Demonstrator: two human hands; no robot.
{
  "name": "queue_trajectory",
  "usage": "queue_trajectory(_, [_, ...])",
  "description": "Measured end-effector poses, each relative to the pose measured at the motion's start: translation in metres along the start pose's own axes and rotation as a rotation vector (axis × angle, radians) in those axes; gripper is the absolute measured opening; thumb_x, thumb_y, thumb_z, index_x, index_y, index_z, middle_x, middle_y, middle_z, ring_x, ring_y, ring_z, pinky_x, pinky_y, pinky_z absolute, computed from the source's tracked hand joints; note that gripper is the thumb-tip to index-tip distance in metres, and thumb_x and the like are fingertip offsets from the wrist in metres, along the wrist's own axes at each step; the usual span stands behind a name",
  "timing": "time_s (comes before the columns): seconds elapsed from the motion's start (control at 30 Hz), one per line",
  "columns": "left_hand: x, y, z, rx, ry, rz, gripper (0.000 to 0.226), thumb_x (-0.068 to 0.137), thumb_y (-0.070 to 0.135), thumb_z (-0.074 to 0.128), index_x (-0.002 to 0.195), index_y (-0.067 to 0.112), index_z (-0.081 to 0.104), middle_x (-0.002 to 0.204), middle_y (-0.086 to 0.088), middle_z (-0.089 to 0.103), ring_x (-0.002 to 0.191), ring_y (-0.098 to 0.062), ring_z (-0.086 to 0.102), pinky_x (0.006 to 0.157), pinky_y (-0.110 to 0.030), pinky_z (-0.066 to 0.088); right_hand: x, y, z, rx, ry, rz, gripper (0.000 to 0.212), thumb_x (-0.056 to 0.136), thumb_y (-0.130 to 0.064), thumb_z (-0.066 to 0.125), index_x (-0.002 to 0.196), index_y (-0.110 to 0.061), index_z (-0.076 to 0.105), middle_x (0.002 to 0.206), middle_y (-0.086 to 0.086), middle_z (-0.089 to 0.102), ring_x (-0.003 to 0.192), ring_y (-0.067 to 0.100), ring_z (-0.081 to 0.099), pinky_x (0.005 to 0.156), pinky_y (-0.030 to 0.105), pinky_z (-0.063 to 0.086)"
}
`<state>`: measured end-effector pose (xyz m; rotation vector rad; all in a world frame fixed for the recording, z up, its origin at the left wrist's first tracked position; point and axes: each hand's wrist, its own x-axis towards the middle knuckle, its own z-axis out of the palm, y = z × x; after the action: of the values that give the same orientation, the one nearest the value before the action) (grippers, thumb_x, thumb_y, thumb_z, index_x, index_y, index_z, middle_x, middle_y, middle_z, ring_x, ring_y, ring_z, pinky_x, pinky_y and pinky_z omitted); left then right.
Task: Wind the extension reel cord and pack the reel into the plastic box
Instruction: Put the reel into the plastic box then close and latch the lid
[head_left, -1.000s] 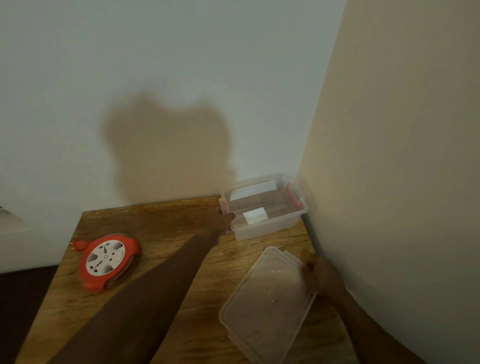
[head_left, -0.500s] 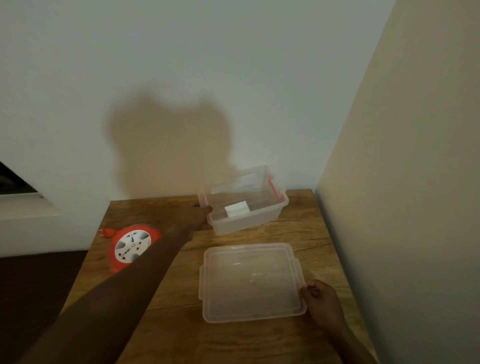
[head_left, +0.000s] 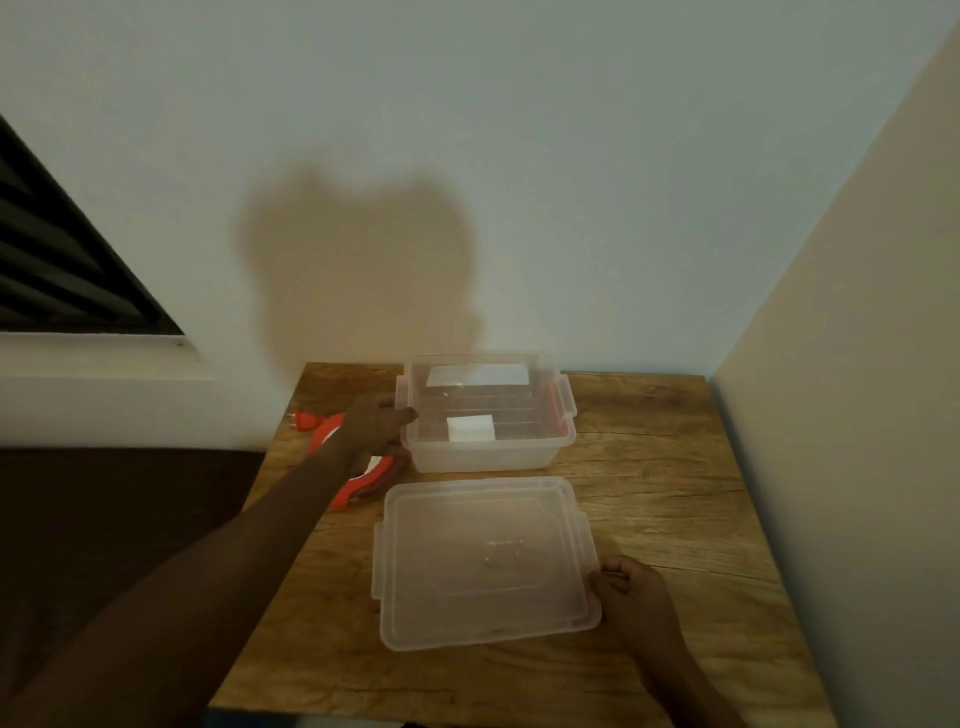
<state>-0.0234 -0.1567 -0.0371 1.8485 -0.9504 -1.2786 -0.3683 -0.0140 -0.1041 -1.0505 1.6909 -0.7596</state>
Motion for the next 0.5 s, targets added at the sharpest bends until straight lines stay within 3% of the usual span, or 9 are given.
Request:
queue_trajectory(0.07, [0.0,-0.003,0.0,-0.011,-0.007,0.008,0.038,0.092,0.011,0.076,0.128,0.005,0.067,0.099,-0.004,0.075,0.08,-0.02,0.077,0.053,-0.03,0.064,0.003,0.003,0.006,-0.028,0.007,0.0,0.015,0.093,-0.01,0.062,0.087,-0.017,0.074,0.085,-0.004,0.076,0.081,0.014,0.072,0.074,0.042,0.061])
queue_trajectory(0.17, [0.007,-0.009,0.005,0.01,-0.027,0.033,0.038,0.093,0.011,0.076,0.129,0.003,0.067,0.108,-0.009,0.075,0.078,-0.017,0.076,0.051,-0.028,0.062,0.005,0.009,0.013,-0.02,0.019,0.015,0.017,0.092,-0.008,0.061,0.088,-0.019,0.073,0.085,-0.004,0.076,0.081,0.015,0.072,0.074,0.044,0.061])
queue_trajectory(0.27, [0.012,-0.011,0.011,0.037,-0.016,0.045,0.036,0.094,0.009,0.075,0.128,0.002,0.068,0.113,-0.013,0.076,0.063,-0.009,0.075,0.046,-0.023,0.059,0.003,0.014,0.018,-0.004,0.026,0.023,0.022,0.091,-0.005,0.061,0.086,-0.021,0.075,0.084,-0.006,0.077,0.082,0.014,0.073,0.075,0.043,0.061])
queue_trajectory(0.37, [0.017,-0.009,0.015,0.079,0.003,0.035,0.035,0.096,0.01,0.072,0.129,0.002,0.067,0.099,-0.003,0.074,0.052,-0.007,0.072,0.041,-0.02,0.054,0.001,0.017,0.02,0.0,0.062,0.043,0.024,0.089,-0.004,0.061,0.083,-0.023,0.074,0.08,-0.008,0.076,0.078,0.013,0.073,0.072,0.042,0.062])
queue_trajectory(0.5, [0.023,-0.007,0.014,0.148,-0.006,0.034,0.037,0.097,0.012,0.072,0.132,0.002,0.065,0.107,-0.006,0.072,0.061,-0.011,0.072,0.042,-0.023,0.056,0.003,0.017,0.022,-0.016,0.115,0.049,0.023,0.089,-0.006,0.062,0.08,-0.023,0.074,0.076,-0.008,0.075,0.071,0.01,0.072,0.062,0.034,0.061])
